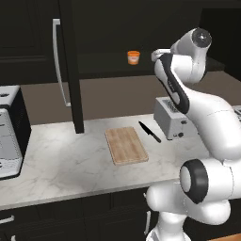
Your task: Pick the bread, place it on the cutting board, pick the jam, place it on the counter, and close the cabinet.
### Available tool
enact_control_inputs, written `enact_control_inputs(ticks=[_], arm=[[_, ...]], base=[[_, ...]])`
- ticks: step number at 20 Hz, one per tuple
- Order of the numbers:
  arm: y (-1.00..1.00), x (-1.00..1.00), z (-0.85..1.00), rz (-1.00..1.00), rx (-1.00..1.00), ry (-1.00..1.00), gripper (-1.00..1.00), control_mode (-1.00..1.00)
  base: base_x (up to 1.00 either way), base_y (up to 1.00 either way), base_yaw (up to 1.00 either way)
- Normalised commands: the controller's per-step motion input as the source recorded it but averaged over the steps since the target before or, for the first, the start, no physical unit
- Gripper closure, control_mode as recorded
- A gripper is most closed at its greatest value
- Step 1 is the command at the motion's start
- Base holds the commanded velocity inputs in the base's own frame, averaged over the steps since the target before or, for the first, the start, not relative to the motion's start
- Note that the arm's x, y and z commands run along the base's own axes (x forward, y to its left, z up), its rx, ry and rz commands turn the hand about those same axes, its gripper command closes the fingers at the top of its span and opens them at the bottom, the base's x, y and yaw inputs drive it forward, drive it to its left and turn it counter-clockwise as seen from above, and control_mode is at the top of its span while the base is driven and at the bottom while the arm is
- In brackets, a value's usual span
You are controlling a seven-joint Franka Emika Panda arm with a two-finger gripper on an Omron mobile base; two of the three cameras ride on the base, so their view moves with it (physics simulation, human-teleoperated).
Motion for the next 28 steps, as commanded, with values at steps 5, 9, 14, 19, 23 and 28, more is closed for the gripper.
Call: enact_control_inputs(ticks=[5,9,14,19,23,28], arm=[[0.15,-0.61,0.0,0.0,0.0,0.0,1.0,-1.0],[0.29,-0.47,-0.01,0.0,0.0,0.04,1.0,-1.0],[0.34,-0.46,-0.09,0.0,0.0,0.03,1.0,-1.0],[0.4,-0.3,-0.36,0.0,0.0,0.01,1.0,-1.0],[0.34,-0.18,-0.34,0.0,0.0,0.0,1.0,-1.0],[0.23,-0.06,-0.26,0.0,0.02,0.0,1.0,-1.0]], base=[[0.0,0.0,0.0],[0.0,0.0,0.0],[0.0,0.0,0.0],[0.0,0.0,0.0],[0.0,0.0,0.0],[0.0,0.0,0.0]])
